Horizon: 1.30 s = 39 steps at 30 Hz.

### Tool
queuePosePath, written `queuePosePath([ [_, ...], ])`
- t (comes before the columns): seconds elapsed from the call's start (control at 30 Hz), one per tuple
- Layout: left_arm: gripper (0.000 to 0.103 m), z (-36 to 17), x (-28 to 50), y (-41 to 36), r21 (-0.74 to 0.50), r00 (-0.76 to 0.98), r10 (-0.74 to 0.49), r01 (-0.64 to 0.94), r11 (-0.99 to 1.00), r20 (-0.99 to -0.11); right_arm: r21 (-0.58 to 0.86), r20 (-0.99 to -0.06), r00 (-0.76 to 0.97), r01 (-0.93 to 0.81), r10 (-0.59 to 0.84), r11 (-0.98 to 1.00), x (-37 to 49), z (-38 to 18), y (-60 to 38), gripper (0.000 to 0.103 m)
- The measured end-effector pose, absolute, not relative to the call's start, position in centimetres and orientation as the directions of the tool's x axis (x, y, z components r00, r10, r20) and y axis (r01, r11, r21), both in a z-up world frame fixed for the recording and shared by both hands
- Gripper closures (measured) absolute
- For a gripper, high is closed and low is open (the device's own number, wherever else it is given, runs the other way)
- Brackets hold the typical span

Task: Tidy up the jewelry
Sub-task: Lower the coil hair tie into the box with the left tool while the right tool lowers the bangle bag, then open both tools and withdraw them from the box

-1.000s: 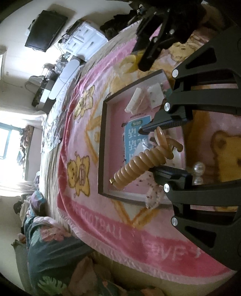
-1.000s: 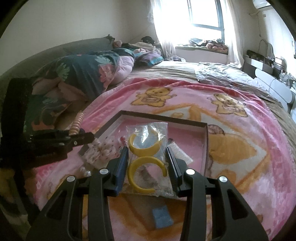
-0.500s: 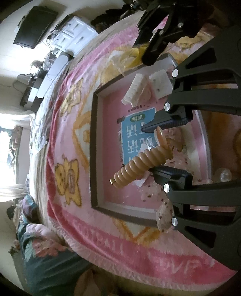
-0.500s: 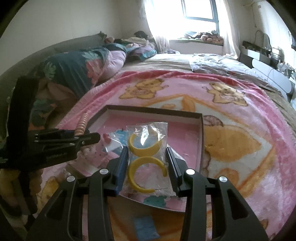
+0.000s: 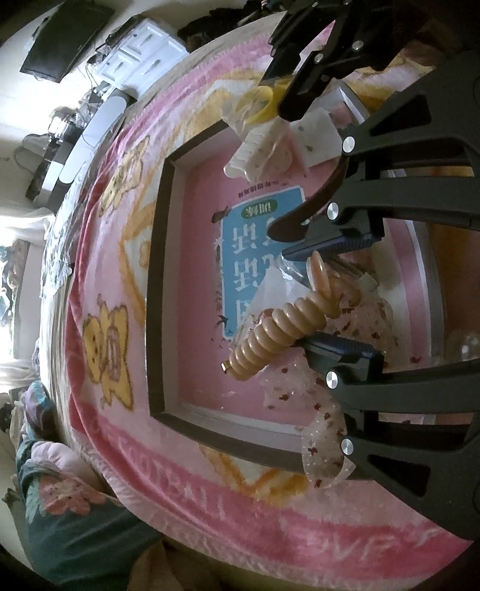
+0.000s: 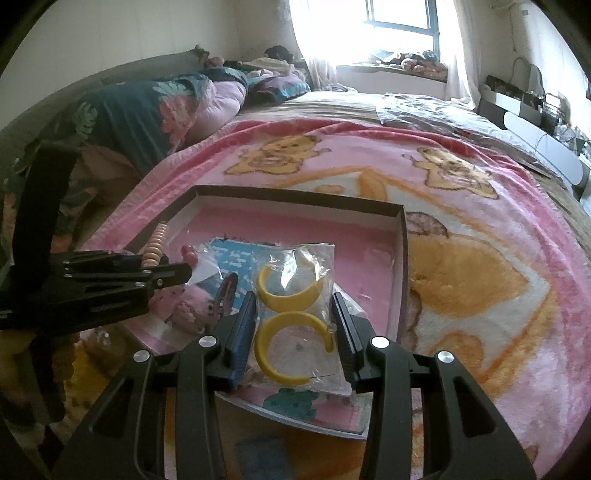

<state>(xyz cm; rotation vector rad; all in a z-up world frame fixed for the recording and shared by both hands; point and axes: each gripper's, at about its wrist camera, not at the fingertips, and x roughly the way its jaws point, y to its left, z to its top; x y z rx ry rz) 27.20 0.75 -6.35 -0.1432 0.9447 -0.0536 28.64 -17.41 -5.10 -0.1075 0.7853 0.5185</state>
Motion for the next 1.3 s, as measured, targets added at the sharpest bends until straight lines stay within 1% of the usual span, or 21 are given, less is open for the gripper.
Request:
queuePosePath([
  [0.1, 0.071, -6.3, 27.0, 0.9, -0.144, 0.587, -0.106, -0.018, 0.989, -0.802, 0.097, -0.705, 0.583, -0.484, 0.404, 0.869, 28.7, -5.4, -17.2, 0.064],
  [0.2, 0.066, -6.2, 26.8, 1.1, -0.148, 0.592, -0.108, -0.02, 0.989, -0.799, 0.096, -0.71, 0.579, -0.485, 0.401, 0.87, 28.7, -5.6, -17.0, 0.063],
  [0.33, 0.066, -5.7, 26.5, 1.3, -0.145, 0.6, -0.103, -0.022, 0.989, -0.793, 0.095, -0.71, 0.583, -0.478, 0.396, 0.873, 28.5, -5.5, -17.1, 0.06],
  [0.4, 0.066, -5.4, 26.3, 1.3, -0.143, 0.604, -0.1, -0.024, 0.989, -0.791, 0.096, -0.707, 0.587, -0.473, 0.394, 0.876, 28.4, -5.3, -17.2, 0.054],
  [0.43, 0.066, -5.3, 26.2, 1.4, -0.145, 0.606, -0.101, -0.025, 0.989, -0.789, 0.094, -0.701, 0.594, -0.471, 0.394, 0.877, 28.3, -5.1, -17.3, 0.047],
  [0.53, 0.063, -4.8, 25.8, 1.7, -0.148, 0.614, -0.097, -0.033, 0.988, -0.783, 0.087, -0.695, 0.602, -0.471, 0.392, 0.878, 28.0, -4.7, -17.4, 0.045],
  [0.57, 0.063, -4.6, 25.6, 1.8, -0.151, 0.616, -0.097, -0.037, 0.988, -0.782, 0.084, -0.694, 0.605, -0.47, 0.391, 0.878, 28.0, -4.6, -17.4, 0.043],
  [0.6, 0.063, -4.4, 25.5, 1.9, -0.154, 0.618, -0.098, -0.038, 0.987, -0.78, 0.08, -0.689, 0.613, -0.466, 0.387, 0.881, 27.8, -4.4, -17.5, 0.039],
  [0.63, 0.062, -4.2, 25.3, 2.0, -0.155, 0.621, -0.097, -0.041, 0.987, -0.778, 0.078, -0.684, 0.619, -0.464, 0.386, 0.882, 27.7, -4.2, -17.5, 0.033],
  [0.67, 0.061, -4.0, 25.0, 2.1, -0.157, 0.624, -0.097, -0.042, 0.987, -0.775, 0.077, -0.68, 0.623, -0.465, 0.387, 0.882, 27.5, -4.0, -17.6, 0.029],
  [0.77, 0.054, -3.3, 24.3, 2.3, -0.169, 0.635, -0.1, -0.049, 0.984, -0.766, 0.072, -0.666, 0.633, -0.471, 0.394, 0.879, 26.6, -3.2, -17.7, 0.023],
  [0.8, 0.053, -3.1, 24.0, 2.4, -0.173, 0.638, -0.1, -0.053, 0.983, -0.764, 0.069, -0.661, 0.638, -0.472, 0.395, 0.879, 26.3, -2.9, -17.7, 0.02],
  [0.83, 0.051, -2.7, 23.6, 2.6, -0.178, 0.644, -0.1, -0.058, 0.982, -0.758, 0.067, -0.654, 0.645, -0.471, 0.395, 0.88, 26.0, -2.6, -17.7, 0.014],
  [0.87, 0.049, -2.4, 23.4, 2.7, -0.18, 0.648, -0.1, -0.059, 0.982, -0.755, 0.065, -0.648, 0.65, -0.472, 0.397, 0.879, 25.6, -2.3, -17.8, 0.013],
  [0.93, 0.04, -1.7, 22.7, 2.8, -0.185, 0.66, -0.098, -0.064, 0.981, -0.745, 0.063, -0.643, 0.653, -0.477, 0.401, 0.877, 25.0, -1.7, -17.7, 0.012],
  [0.97, 0.038, -1.4, 22.4, 2.9, -0.185, 0.666, -0.096, -0.065, 0.981, -0.739, 0.06, -0.639, 0.656, -0.477, 0.401, 0.877, 24.7, -1.5, -17.7, 0.009],
  [1.03, 0.027, -0.6, 21.5, 3.0, -0.184, 0.679, -0.09, -0.066, 0.981, -0.729, 0.05, -0.629, 0.667, -0.478, 0.399, 0.877, 24.0, -0.8, -17.8, 0.005],
  [1.07, 0.024, -0.4, 21.3, 3.0, -0.184, 0.682, -0.09, -0.067, 0.981, -0.725, 0.045, -0.626, 0.671, -0.478, 0.398, 0.877, 23.6, -0.6, -17.7, 0.005],
  [1.13, 0.014, 0.3, 20.6, 3.1, -0.186, 0.693, -0.088, -0.068, 0.98, -0.716, 0.04, -0.62, 0.677, -0.477, 0.397, 0.878, 23.0, 0.1, -17.7, 0.005],
  [1.23, 0.01, 1.0, 19.5, 3.1, -0.173, 0.703, -0.075, -0.068, 0.983, -0.707, 0.04, -0.613, 0.681, -0.48, 0.4, 0.877, 22.1, 0.7, -17.9, 0.005],
  [1.3, 0.01, 1.3, 18.8, 3.0, -0.162, 0.706, -0.069, -0.065, 0.985, -0.705, 0.034, -0.607, 0.687, -0.479, 0.399, 0.877, 21.4, 1.2, -18.0, 0.005],
])
